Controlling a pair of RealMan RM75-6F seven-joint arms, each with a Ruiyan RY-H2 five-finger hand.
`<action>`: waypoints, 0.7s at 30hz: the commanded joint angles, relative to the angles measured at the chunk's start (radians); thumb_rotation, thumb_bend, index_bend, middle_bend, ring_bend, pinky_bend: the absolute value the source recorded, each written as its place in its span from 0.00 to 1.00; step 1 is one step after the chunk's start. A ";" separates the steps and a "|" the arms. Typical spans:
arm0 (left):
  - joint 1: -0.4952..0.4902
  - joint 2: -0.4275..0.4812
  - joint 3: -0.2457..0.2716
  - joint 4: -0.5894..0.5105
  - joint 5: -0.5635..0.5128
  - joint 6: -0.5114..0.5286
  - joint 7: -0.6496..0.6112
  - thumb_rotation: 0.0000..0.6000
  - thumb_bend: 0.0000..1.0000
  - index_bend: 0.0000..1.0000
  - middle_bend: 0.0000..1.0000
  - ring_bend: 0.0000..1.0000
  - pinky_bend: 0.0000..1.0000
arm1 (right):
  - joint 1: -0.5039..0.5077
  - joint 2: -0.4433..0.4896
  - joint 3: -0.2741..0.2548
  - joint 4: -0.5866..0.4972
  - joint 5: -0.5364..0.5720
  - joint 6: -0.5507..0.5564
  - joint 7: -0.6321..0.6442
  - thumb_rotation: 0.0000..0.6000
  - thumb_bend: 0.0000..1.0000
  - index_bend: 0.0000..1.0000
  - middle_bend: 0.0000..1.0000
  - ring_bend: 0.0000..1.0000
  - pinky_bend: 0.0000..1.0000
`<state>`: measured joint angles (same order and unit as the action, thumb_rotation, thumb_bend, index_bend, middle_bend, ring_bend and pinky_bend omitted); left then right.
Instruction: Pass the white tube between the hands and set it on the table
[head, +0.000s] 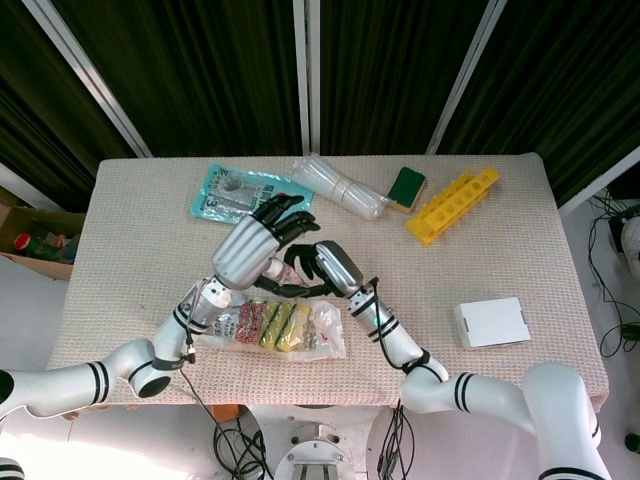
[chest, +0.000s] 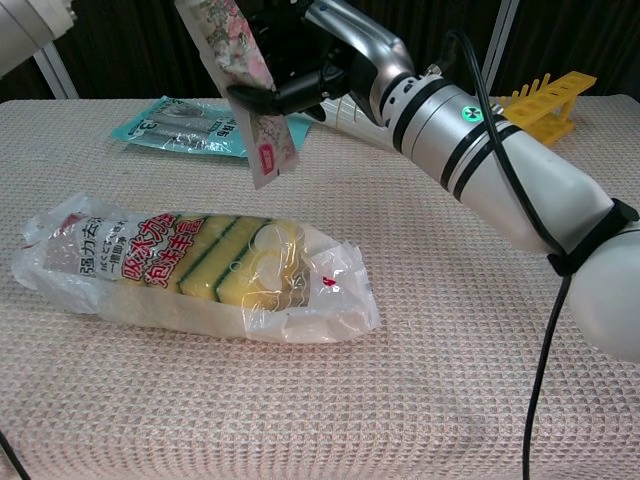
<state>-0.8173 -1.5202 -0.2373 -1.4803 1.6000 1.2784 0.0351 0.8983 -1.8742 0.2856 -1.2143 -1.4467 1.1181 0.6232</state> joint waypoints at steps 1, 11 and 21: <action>-0.003 0.002 0.006 -0.001 -0.001 -0.009 0.014 0.00 0.00 0.35 0.31 0.14 0.18 | -0.001 0.010 0.000 -0.014 0.005 -0.011 -0.007 1.00 0.48 1.00 0.87 0.77 0.90; -0.014 0.013 0.022 -0.013 -0.007 -0.044 -0.023 0.00 0.00 0.36 0.32 0.14 0.18 | -0.002 0.030 0.004 -0.050 0.005 -0.020 -0.031 1.00 0.48 1.00 0.87 0.78 0.91; -0.019 0.019 0.028 -0.008 -0.014 -0.061 -0.060 0.00 0.00 0.36 0.32 0.14 0.18 | -0.002 0.047 0.008 -0.082 0.004 -0.026 -0.048 1.00 0.48 1.00 0.87 0.78 0.91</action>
<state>-0.8365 -1.5005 -0.2088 -1.4887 1.5860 1.2179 -0.0252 0.8964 -1.8279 0.2932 -1.2959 -1.4428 1.0923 0.5757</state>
